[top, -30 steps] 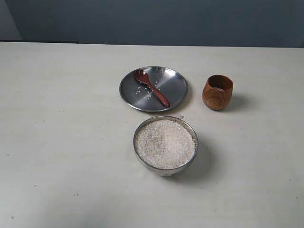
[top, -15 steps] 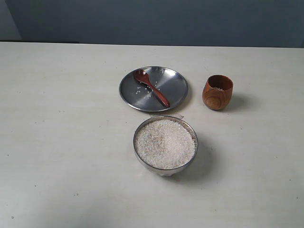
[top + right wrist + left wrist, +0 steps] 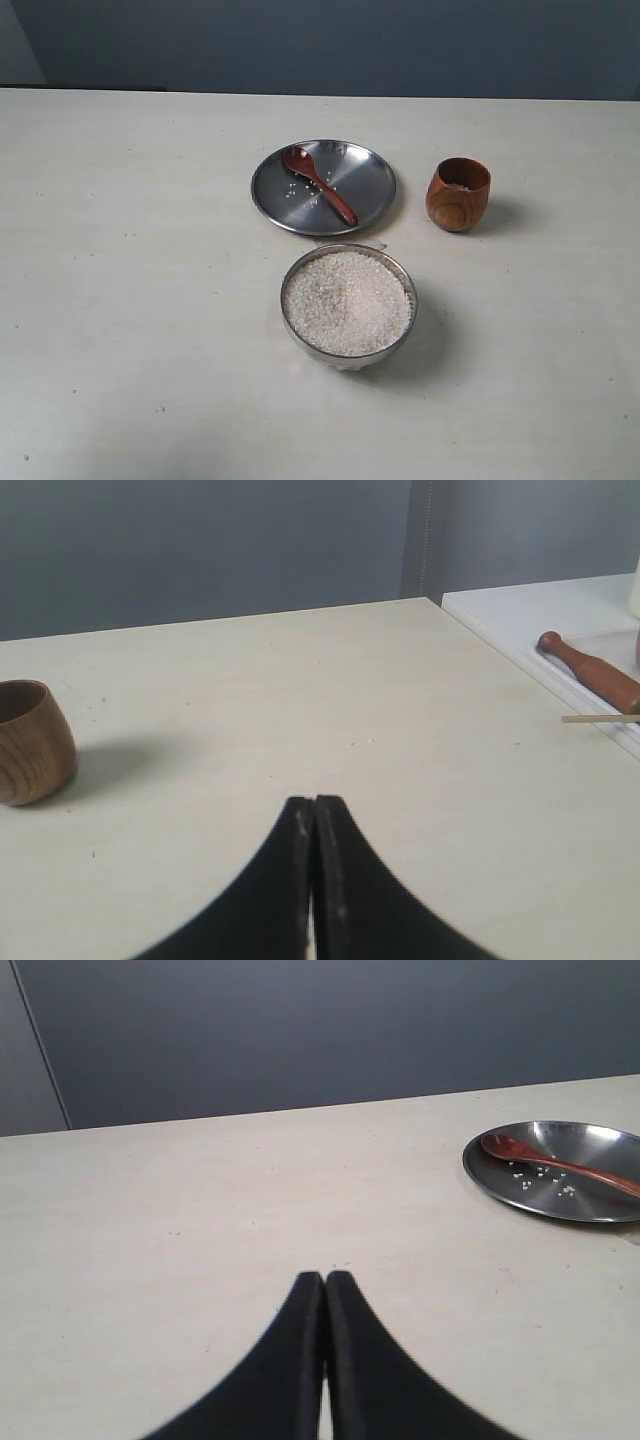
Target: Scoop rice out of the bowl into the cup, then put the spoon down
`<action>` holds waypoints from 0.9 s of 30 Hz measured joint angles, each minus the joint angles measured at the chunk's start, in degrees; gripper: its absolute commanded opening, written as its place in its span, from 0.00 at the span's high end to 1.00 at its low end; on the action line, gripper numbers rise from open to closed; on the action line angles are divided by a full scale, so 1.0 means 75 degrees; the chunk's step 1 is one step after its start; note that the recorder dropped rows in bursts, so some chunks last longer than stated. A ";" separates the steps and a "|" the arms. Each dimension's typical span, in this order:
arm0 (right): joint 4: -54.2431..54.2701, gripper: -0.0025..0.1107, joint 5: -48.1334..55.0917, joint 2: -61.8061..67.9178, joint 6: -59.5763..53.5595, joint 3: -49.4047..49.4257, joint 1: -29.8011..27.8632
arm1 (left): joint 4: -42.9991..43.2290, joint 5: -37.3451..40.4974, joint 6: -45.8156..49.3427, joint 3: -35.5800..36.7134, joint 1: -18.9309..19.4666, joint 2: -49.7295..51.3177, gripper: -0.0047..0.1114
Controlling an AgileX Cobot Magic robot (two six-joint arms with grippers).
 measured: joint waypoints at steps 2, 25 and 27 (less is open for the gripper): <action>0.0000 0.98 0.0000 0.0000 0.0000 0.0000 0.0000 | 0.0000 0.0071 0.0000 0.0000 0.0000 0.0000 0.96; 0.0000 0.98 0.0000 0.0000 0.0000 0.0000 0.0000 | 0.0000 0.0089 -0.0014 0.0000 0.0000 -0.0002 0.96; 0.0000 0.98 0.0000 0.0000 0.0000 0.0000 0.0000 | 0.0000 0.0089 -0.0014 0.0000 0.0000 -0.0002 0.96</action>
